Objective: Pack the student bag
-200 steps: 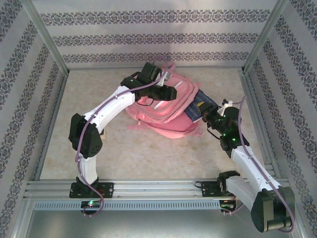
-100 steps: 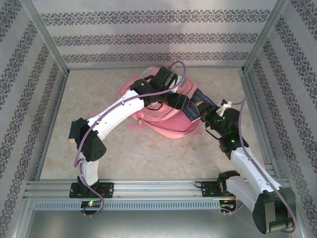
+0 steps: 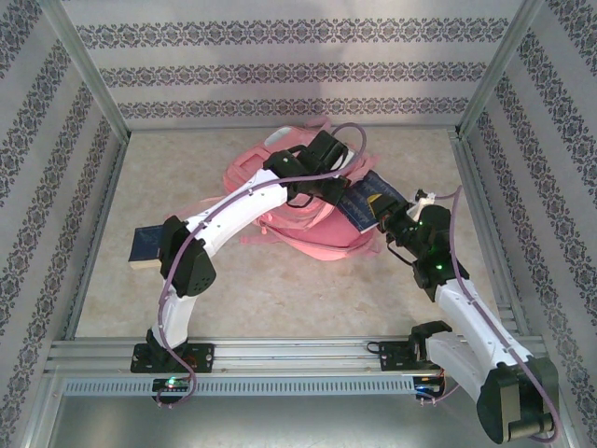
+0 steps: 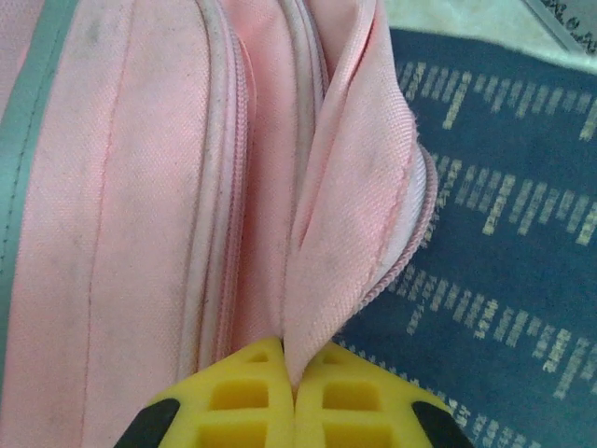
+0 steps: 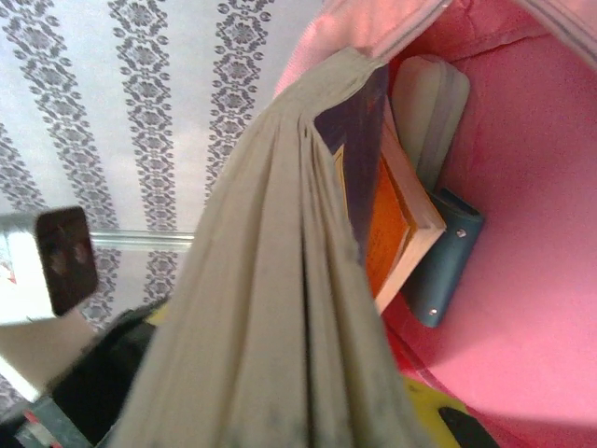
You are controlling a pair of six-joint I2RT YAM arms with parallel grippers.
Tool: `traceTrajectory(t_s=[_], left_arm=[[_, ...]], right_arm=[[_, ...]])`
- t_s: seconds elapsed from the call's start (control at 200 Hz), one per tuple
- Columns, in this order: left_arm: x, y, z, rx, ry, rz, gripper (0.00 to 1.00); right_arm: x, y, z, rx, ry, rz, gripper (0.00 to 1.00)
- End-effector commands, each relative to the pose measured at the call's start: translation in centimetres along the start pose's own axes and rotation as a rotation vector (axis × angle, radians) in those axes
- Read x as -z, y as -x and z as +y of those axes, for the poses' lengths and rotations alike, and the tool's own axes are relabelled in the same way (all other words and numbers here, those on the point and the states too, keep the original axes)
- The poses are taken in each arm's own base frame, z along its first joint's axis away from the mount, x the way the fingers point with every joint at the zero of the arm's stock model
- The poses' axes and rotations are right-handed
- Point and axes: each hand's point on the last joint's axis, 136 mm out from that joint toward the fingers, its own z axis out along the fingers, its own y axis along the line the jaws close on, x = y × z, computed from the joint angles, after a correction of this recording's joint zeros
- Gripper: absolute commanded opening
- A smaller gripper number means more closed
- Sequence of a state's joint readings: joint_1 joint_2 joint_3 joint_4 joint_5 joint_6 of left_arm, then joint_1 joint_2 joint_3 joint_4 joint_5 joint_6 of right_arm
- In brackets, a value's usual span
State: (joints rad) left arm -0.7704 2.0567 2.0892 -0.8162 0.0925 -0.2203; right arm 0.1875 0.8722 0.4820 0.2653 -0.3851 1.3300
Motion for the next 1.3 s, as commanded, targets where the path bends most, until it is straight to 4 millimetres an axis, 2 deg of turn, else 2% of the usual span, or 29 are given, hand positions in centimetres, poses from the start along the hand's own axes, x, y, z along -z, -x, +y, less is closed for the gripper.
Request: traceTrajectory(t_s=[0.0, 0.115, 0.255, 0.415, 0.625, 0.729, 0.804, 0.989, 1.074, 1.139, 1.214, 1.294], left_arm=[[3.5, 2.6, 1.5, 0.013, 0.063, -0.086, 0.0], [6.8, 4.5, 2.5, 0.013, 0.119, -0.176, 0.0], [8.7, 5.3, 4.2, 0.008, 0.211, -0.22, 0.0], [9.8, 5.8, 5.7, 0.048, 0.256, -0.24, 0.0], [11.5, 7.6, 5.2, -0.023, 0.243, -0.314, 0.0], [11.7, 8.3, 5.1, -0.042, 0.238, -0.341, 0.0], [11.6, 8.7, 4.9, -0.046, 0.227, -0.349, 0.0], [11.6, 9.4, 4.5, -0.045, 0.204, -0.367, 0.0], [11.9, 9.7, 4.3, -0.047, 0.192, -0.38, 0.0], [11.8, 9.8, 4.0, -0.045, 0.173, -0.384, 0.0], [11.6, 9.9, 3.5, -0.033, 0.14, -0.389, 0.0], [11.2, 10.0, 2.8, -0.014, 0.099, -0.391, 0.0]], right_arm=[[0.8, -0.8, 0.6, 0.093, -0.02, 0.031, 0.0], [1.9, -1.4, -3.5, 0.121, -0.229, 0.035, 0.0], [2.5, -0.7, -4.1, 0.171, -0.232, -0.035, 0.0], [1.6, -0.7, -3.1, 0.209, -0.157, -0.048, 0.0], [0.0, -1.9, 0.9, 0.208, 0.019, -0.003, 0.0], [-0.5, -2.5, 2.9, 0.217, 0.08, 0.015, 0.0], [-1.2, -2.9, 3.5, 0.204, 0.098, 0.021, 0.0], [-3.7, -3.5, 2.8, 0.187, 0.075, 0.015, 0.0], [-5.0, -3.2, 3.3, 0.187, 0.095, -0.012, 0.0], [-6.7, -3.1, 3.3, 0.194, 0.099, -0.018, 0.0], [-9.3, -3.2, 2.4, 0.171, 0.08, -0.01, 0.0], [-12.1, -3.4, 2.5, 0.164, 0.105, -0.012, 0.0]])
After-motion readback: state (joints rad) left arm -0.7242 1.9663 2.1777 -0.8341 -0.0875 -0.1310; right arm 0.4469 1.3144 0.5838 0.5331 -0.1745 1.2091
